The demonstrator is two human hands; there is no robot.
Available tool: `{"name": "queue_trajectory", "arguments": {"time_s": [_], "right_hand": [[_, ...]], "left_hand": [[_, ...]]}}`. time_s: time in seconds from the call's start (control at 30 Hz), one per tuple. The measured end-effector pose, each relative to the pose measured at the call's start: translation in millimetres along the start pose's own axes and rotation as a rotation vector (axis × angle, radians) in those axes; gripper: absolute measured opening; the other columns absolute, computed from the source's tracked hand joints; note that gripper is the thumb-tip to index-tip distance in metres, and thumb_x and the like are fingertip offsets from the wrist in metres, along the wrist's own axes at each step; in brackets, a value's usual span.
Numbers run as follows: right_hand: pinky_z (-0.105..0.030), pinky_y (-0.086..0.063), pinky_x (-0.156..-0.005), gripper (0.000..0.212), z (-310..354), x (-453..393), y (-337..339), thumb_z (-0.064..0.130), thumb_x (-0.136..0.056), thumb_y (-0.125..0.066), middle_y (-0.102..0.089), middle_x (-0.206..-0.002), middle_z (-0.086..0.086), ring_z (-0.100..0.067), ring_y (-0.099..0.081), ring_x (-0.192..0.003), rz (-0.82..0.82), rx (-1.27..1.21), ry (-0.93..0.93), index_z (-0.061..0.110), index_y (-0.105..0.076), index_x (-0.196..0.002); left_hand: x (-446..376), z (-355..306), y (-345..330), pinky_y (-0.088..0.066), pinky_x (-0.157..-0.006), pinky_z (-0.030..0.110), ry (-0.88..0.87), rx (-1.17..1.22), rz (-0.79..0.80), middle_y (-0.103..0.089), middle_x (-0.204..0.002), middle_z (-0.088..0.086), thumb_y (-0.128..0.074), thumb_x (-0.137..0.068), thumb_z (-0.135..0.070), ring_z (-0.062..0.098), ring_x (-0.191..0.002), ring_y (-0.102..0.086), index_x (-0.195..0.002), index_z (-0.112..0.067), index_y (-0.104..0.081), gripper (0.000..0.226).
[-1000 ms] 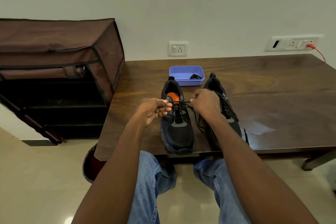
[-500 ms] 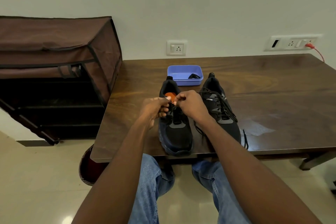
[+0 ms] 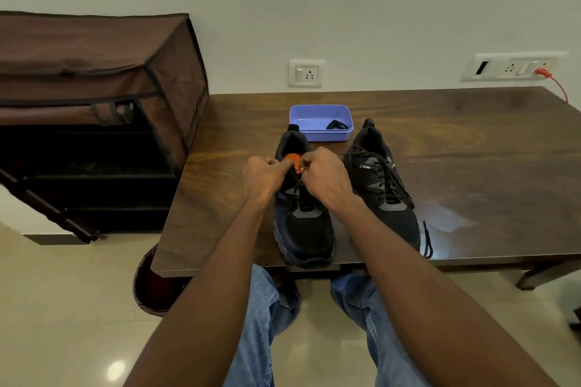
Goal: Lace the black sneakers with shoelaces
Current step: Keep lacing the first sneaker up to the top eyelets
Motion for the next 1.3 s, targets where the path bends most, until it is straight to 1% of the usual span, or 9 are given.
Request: {"name": "queue_trajectory", "arguments": {"time_s": [0.17, 0.43, 0.57, 0.7, 0.83, 0.93, 1.07, 1.23, 1.3], "right_hand": [[-0.037, -0.047, -0.067, 0.034, 5.0, -3.6, -8.9, 0.01, -0.092, -0.056, -0.052, -0.079, -0.005, -0.022, -0.056, -0.075, 0.065, 0.015, -0.013, 0.022, -0.047, -0.062], [-0.036, -0.049, -0.081, 0.015, -16.6, -15.0, -20.6, 0.006, -0.091, -0.061, -0.07, -0.084, -0.009, -0.019, -0.061, -0.08, 0.3, -0.329, -0.058, 0.007, -0.073, -0.081], [-0.034, -0.05, -0.078, 0.016, -18.1, -14.2, -25.1, 0.008, -0.092, -0.063, -0.071, -0.086, -0.007, -0.02, -0.064, -0.083, 0.247, -0.368, -0.046, 0.01, -0.074, -0.081], [-0.039, -0.05, -0.075, 0.019, -16.8, -15.5, -23.1, 0.006, -0.091, -0.062, -0.071, -0.081, -0.01, -0.019, -0.061, -0.075, 0.169, -0.371, -0.015, 0.01, -0.073, -0.077], [-0.038, -0.048, -0.074, 0.023, -19.0, -18.0, -18.8, 0.004, -0.091, -0.061, -0.068, -0.076, -0.009, -0.023, -0.061, -0.074, 0.241, -0.329, 0.032, 0.011, -0.071, -0.072], [-0.042, -0.046, -0.07, 0.022, -13.7, -17.5, -14.4, 0.002, -0.089, -0.06, -0.062, -0.073, -0.011, -0.023, -0.054, -0.07, 0.169, -0.257, 0.073, 0.008, -0.069, -0.07], [-0.032, -0.041, -0.063, 0.022, -10.9, -12.9, -13.9, -0.002, -0.09, -0.056, -0.061, -0.07, -0.003, -0.01, -0.05, -0.064, 0.049, -0.321, 0.007, 0.004, -0.074, -0.079], [-0.036, -0.046, -0.07, 0.02, -14.2, -17.1, -21.4, -0.003, -0.089, -0.054, -0.066, -0.076, -0.013, -0.024, -0.057, -0.071, 0.158, -0.374, -0.079, -0.002, -0.071, -0.08], [-0.032, -0.044, -0.07, 0.017, -17.7, -18.8, -20.0, -0.004, -0.09, -0.055, -0.064, -0.076, -0.009, -0.019, -0.054, -0.071, 0.24, -0.419, -0.099, -0.004, -0.07, -0.084]], "left_hand": [[-1.3, 3.6, 0.8, -0.063, -0.067, 0.041, 0.027, 0.079, 0.014, -0.074, -0.075, 0.014, -0.075, -0.08, -0.029, 0.024, -0.07, -0.073, -0.078, 0.003, -0.073, 0.033], [-5.8, 15.1, -1.7, -0.055, -0.054, 0.023, 0.101, 0.219, 0.043, -0.072, -0.078, 0.019, -0.075, -0.082, -0.019, 0.012, -0.058, -0.065, -0.08, 0.006, -0.071, 0.025], [-5.3, 16.8, -4.0, -0.056, -0.06, 0.024, 0.089, 0.242, 0.073, -0.072, -0.077, 0.016, -0.075, -0.084, -0.019, 0.012, -0.063, -0.065, -0.083, 0.005, -0.072, 0.025], [-7.7, 16.7, -6.6, -0.057, -0.074, 0.027, 0.097, 0.258, 0.125, -0.071, -0.075, 0.002, -0.069, -0.09, -0.011, 0.012, -0.071, -0.065, -0.074, -0.017, -0.072, 0.018], [-11.4, 22.3, -12.5, -0.057, -0.068, 0.018, 0.129, 0.27, 0.161, -0.069, -0.09, 0.005, -0.059, -0.091, 0.009, 0.011, -0.079, -0.066, -0.1, -0.005, -0.072, 0.021], [-12.7, 22.8, -11.9, -0.055, -0.063, 0.015, 0.129, 0.268, 0.151, -0.069, -0.092, 0.005, -0.06, -0.09, 0.01, 0.009, -0.078, -0.065, -0.1, -0.006, -0.072, 0.023], [-12.5, 24.2, -15.1, -0.053, -0.068, 0.015, 0.107, 0.241, 0.198, -0.07, -0.096, 0.004, -0.061, -0.088, 0.012, 0.013, -0.086, -0.066, -0.116, -0.002, -0.07, 0.033], [-12.0, 24.0, -18.0, -0.052, -0.073, 0.017, 0.078, 0.218, 0.217, -0.071, -0.109, 0.009, -0.063, -0.088, 0.01, 0.015, -0.095, -0.066, -0.121, -0.004, -0.068, 0.036], [-11.9, 23.6, -17.5, -0.053, -0.073, 0.017, 0.066, 0.216, 0.211, -0.071, -0.106, 0.008, -0.063, -0.088, 0.008, 0.015, -0.093, -0.066, -0.118, -0.005, -0.07, 0.034]]}}
Point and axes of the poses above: each hand's wrist, its own x-axis away from the middle knuckle, its own y-axis out of the back of the hand, z = x × y, the point moved 7 cm from there along -x, towards the middle knuckle
